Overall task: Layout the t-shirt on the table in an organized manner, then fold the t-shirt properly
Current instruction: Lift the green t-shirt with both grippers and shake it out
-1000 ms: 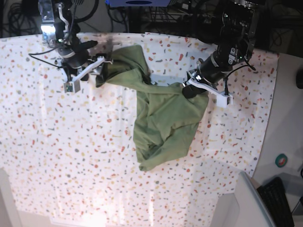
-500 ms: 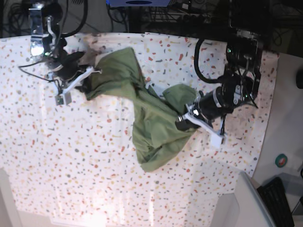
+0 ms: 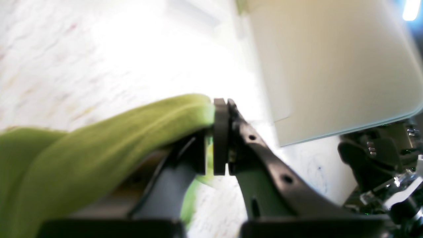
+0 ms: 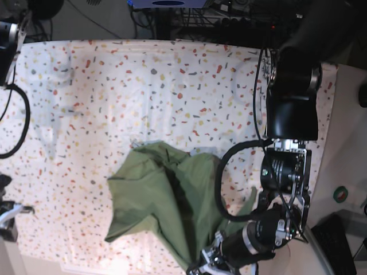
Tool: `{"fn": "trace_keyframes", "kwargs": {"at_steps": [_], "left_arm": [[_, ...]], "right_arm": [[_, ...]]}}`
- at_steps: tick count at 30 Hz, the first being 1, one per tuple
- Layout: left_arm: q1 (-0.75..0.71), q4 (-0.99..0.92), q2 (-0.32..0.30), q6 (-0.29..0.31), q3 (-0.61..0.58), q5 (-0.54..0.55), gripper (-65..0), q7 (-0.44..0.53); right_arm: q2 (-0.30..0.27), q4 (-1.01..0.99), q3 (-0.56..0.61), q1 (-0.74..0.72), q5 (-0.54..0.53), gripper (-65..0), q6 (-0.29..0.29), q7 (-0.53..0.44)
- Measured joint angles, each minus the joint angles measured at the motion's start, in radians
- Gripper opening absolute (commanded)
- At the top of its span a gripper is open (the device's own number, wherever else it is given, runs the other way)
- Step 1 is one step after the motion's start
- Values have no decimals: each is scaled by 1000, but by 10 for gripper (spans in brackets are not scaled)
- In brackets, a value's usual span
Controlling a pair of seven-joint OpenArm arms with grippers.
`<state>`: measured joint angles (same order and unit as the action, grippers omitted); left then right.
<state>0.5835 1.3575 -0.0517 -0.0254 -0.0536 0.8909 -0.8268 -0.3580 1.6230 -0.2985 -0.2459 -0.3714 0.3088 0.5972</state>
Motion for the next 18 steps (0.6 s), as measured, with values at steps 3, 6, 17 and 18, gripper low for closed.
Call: {"fn": "trace_keyframes", "kwargs": {"at_steps": [3, 6, 17, 18], "left_arm": [[49, -3, 35, 4, -3, 12, -650, 6], [5, 22, 35, 10, 0, 21, -650, 3], [-724, 321, -158, 8, 24, 4, -650, -58], [-794, 321, -171, 11, 37, 7, -650, -45]], "right_arm": [[-24, 45, -25, -40, -7, -650, 2, 30], [-13, 39, -31, -16, 8, -650, -5, 101], [215, -15, -21, 275, 9, -650, -9, 34], [237, -20, -3, 297, 10, -650, -9, 37]]}}
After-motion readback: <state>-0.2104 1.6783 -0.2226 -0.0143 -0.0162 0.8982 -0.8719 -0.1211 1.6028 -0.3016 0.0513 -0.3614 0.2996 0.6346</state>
